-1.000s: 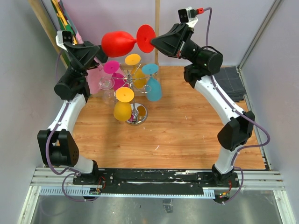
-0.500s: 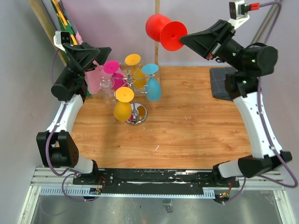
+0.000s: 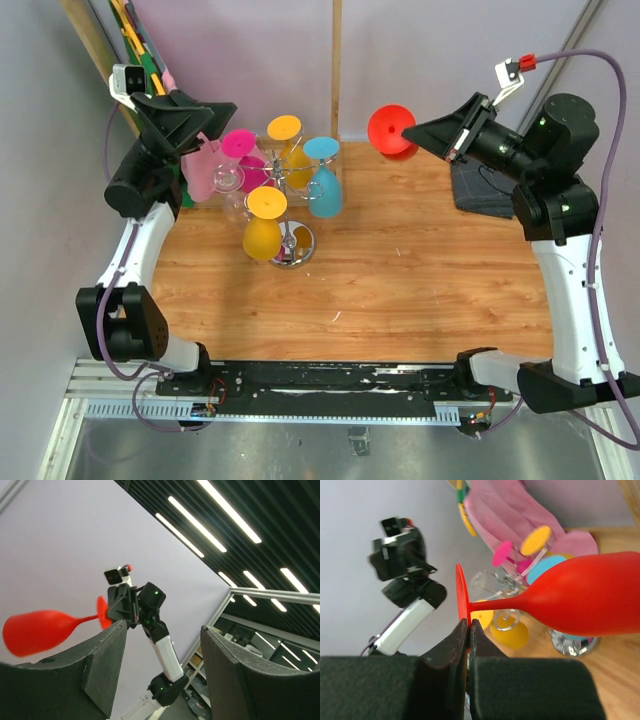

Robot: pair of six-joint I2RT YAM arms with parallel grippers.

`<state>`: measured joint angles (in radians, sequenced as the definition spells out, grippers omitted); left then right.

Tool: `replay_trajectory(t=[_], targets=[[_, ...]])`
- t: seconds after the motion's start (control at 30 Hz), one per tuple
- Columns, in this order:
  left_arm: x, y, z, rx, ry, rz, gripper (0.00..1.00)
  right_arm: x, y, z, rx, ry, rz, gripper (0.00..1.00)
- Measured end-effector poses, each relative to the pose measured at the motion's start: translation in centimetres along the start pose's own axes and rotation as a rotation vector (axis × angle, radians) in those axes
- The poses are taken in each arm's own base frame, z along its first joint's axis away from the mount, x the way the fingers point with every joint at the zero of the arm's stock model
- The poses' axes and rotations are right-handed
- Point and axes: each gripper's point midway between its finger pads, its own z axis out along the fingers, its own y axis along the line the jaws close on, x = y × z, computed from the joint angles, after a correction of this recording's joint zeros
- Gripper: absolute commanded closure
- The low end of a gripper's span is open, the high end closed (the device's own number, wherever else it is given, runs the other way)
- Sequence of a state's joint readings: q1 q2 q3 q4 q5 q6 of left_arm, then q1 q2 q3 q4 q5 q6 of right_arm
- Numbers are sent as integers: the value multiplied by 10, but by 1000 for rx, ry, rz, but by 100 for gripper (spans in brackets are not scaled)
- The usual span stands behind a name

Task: Place the wine glass upside down on the wine glass rack

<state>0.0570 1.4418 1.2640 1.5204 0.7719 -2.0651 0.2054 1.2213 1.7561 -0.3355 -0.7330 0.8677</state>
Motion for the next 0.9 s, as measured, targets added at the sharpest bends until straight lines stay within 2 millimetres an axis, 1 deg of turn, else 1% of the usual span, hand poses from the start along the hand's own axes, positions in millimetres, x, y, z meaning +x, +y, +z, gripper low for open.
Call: replay_trajectory(t=[0.1, 0.23, 0.37, 0.43, 0.57, 0.7, 0.9], targets=[[3, -5, 1, 4, 8, 12, 35, 19, -29, -3, 114, 62, 72, 99], [9, -15, 3, 16, 26, 48, 35, 50, -58, -6, 203, 147, 174, 99], [18, -27, 3, 27, 44, 100, 35, 71, -78, -6, 257, 197, 275, 99], [22, -33, 3, 32, 53, 126, 35, 77, -82, -5, 266, 211, 319, 99], [25, -39, 4, 42, 61, 157, 35, 81, -80, -3, 249, 221, 383, 99], [25, -38, 4, 40, 59, 162, 35, 85, -81, 3, 239, 230, 446, 99], [25, -35, 3, 35, 57, 164, 35, 89, -77, 18, 198, 249, 523, 99]])
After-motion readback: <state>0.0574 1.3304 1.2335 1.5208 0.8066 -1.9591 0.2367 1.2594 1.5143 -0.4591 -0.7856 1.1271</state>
